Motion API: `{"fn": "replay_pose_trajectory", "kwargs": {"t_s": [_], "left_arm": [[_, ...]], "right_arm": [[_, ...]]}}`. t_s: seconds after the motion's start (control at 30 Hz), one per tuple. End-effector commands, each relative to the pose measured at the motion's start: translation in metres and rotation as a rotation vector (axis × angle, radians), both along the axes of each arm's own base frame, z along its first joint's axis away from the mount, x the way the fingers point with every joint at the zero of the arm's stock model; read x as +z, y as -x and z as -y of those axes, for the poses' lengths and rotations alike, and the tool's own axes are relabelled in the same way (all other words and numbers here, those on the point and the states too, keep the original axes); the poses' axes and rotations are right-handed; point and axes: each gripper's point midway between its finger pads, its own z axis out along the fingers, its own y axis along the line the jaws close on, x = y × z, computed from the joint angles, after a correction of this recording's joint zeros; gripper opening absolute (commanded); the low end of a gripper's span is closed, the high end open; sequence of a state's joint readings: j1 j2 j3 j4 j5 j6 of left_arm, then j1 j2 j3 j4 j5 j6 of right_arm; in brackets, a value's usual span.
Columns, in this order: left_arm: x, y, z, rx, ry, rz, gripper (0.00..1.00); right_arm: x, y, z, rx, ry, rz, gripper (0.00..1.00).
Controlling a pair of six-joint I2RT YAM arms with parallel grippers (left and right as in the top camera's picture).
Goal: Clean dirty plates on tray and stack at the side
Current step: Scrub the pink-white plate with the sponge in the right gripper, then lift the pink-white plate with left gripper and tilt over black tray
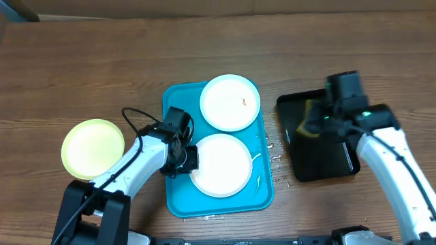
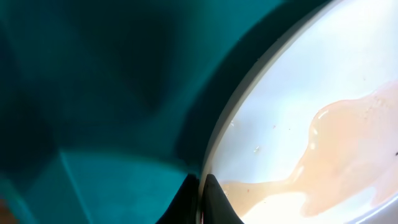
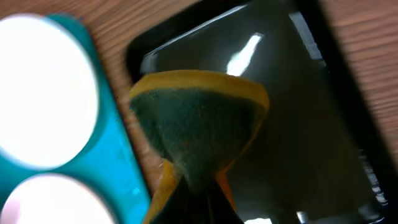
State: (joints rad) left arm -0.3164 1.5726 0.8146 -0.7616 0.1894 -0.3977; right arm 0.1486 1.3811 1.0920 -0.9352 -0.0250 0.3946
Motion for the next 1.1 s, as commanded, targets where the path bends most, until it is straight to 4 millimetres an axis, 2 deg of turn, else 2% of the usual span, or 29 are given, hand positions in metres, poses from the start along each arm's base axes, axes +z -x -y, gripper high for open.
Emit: {"fn": "replay_pose_trajectory", "kwargs": {"t_s": [0.0, 0.17, 0.23, 0.27, 0.3, 0.33, 0.37, 0.5, 0.6, 0.7, 0.77, 0.9, 0.97, 1.07], "left_arm": [[0.018, -0.02, -0.001, -0.074, -0.023, 0.051, 0.04], [0.044, -0.034, 0.005, -0.123, -0.017, 0.079, 0.04], [0.052, -0.038, 0.011, -0.14, -0.013, 0.096, 0.04], [0.057, -0.041, 0.014, -0.151, -0.01, 0.105, 0.04], [0.061, -0.042, 0.019, -0.164, -0.007, 0.116, 0.04], [0.065, -0.044, 0.023, -0.176, -0.004, 0.126, 0.04], [0.068, -0.046, 0.027, -0.188, -0.001, 0.136, 0.04], [0.086, -0.051, 0.048, -0.242, 0.013, 0.184, 0.04], [0.105, -0.058, 0.065, -0.248, 0.024, 0.229, 0.04], [0.129, -0.07, 0.082, -0.237, 0.002, 0.315, 0.04], [0.144, -0.08, 0.093, -0.23, -0.021, 0.39, 0.04], [0.178, -0.101, 0.125, -0.22, -0.027, 0.588, 0.04], [0.201, -0.115, 0.149, -0.209, -0.024, 0.743, 0.04], [0.217, -0.13, 0.171, -0.175, -0.067, 0.906, 0.04]], "right_arm": [[-0.034, 0.008, 0.014, -0.011, -0.072, -0.098, 0.04], [-0.065, 0.01, 0.021, -0.049, -0.117, -0.163, 0.06], [-0.073, 0.011, 0.021, -0.052, -0.121, -0.176, 0.17], [-0.075, 0.011, 0.02, -0.052, -0.12, -0.18, 0.34], [-0.077, 0.011, 0.021, -0.052, -0.12, -0.184, 0.62], [-0.078, 0.011, 0.021, -0.055, -0.116, -0.185, 0.75], [-0.078, 0.011, 0.023, -0.068, -0.116, -0.187, 0.82], [-0.054, 0.007, 0.037, -0.155, -0.18, -0.162, 0.84], [-0.021, 0.007, 0.05, -0.203, -0.252, -0.097, 0.85], [0.008, 0.015, 0.065, -0.258, -0.292, -0.03, 0.86], [0.019, 0.023, 0.075, -0.296, -0.292, -0.001, 0.86], [0.032, 0.037, 0.087, -0.349, -0.289, 0.027, 0.86], [0.036, 0.042, 0.088, -0.359, -0.288, 0.028, 0.86], [0.034, 0.046, 0.086, -0.361, -0.291, 0.01, 0.86]]}}
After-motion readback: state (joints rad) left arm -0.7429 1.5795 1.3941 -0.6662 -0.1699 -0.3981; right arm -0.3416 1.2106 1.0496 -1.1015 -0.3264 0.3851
